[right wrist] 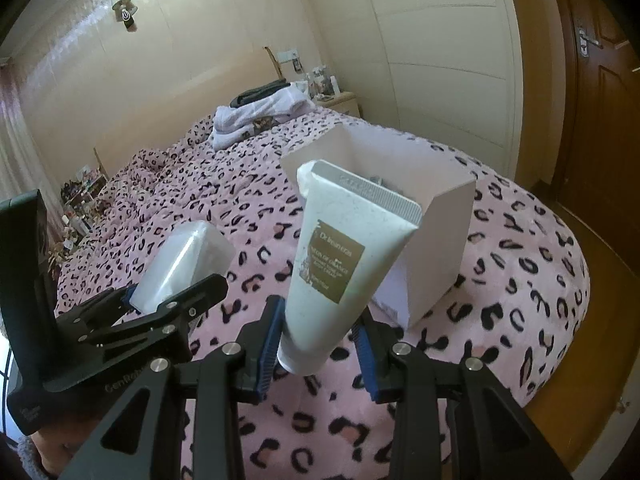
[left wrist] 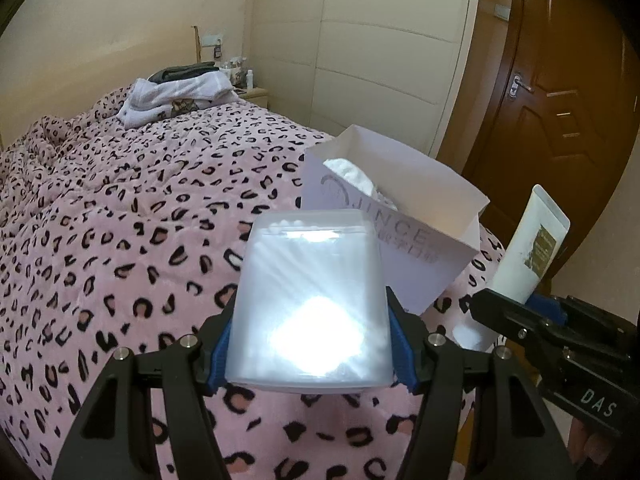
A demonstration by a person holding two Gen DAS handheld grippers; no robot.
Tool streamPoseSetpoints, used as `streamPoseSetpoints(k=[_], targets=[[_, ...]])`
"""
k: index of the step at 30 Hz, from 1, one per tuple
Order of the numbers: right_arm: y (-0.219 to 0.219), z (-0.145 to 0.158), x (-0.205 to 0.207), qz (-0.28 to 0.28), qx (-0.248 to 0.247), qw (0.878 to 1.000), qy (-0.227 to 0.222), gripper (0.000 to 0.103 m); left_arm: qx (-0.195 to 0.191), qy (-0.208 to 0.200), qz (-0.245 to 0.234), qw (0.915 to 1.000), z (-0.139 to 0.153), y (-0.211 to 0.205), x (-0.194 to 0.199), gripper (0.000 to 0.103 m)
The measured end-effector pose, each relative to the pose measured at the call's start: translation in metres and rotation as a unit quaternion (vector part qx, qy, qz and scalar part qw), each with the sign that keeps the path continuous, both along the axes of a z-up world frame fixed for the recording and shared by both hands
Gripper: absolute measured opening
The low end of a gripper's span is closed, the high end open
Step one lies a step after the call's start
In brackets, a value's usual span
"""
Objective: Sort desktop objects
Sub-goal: 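Lift and carry swab box in left tool while right tool carries tube to bag, then lower swab box into paper bag with left tool while right tool lowers tube inside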
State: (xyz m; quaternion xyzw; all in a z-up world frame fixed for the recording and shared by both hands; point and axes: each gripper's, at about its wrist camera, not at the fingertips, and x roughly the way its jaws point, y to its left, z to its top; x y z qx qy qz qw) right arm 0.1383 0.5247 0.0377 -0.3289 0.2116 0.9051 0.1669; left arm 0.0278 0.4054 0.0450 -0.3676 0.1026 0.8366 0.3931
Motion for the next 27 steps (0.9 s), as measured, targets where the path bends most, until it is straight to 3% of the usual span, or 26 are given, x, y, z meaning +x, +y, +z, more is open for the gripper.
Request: streamPoseSetpoints(k=[12,27], targets=[[0.026,0.011,-0.019,-0.004,0.004,1.0,0.024,0.035,-0.003,0.014,0.002,0.9999,0.011,0.03,-0.017,0.064],[0.055,0.023,-0.028,-0.013,0.009,0.999,0.044,0.035,0.001,0.004,-0.001,1.0,0.017,0.063,-0.035,0.064]])
